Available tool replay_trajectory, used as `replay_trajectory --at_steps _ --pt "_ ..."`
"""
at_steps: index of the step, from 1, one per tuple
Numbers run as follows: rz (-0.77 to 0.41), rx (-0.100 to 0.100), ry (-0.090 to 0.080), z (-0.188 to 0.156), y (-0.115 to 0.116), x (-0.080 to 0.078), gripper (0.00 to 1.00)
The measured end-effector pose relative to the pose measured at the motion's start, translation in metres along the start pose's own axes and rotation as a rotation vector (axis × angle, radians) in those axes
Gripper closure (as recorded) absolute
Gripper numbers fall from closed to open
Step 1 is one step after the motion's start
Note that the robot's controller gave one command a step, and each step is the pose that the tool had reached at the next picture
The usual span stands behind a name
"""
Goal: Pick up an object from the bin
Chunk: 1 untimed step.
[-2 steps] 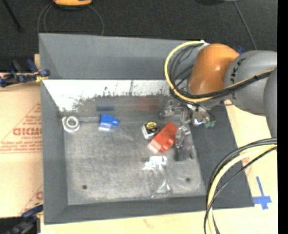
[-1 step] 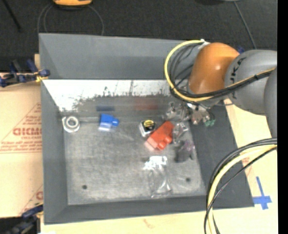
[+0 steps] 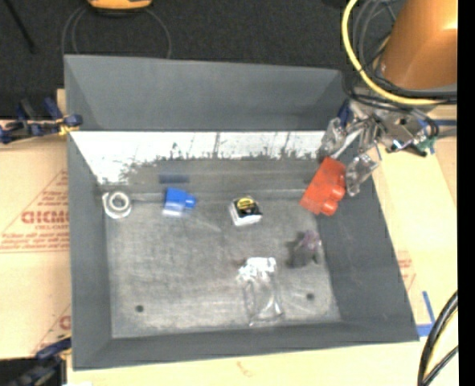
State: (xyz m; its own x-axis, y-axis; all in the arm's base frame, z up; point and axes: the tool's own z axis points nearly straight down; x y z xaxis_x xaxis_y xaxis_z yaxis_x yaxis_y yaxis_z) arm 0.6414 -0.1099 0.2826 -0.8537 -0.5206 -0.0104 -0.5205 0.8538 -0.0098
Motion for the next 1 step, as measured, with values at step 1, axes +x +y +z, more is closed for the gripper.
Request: replay_trajectory --at_steps 1 --pt "-0.475 -0.007 0.002 -0.001 0.0215 -0.0148 1.0"
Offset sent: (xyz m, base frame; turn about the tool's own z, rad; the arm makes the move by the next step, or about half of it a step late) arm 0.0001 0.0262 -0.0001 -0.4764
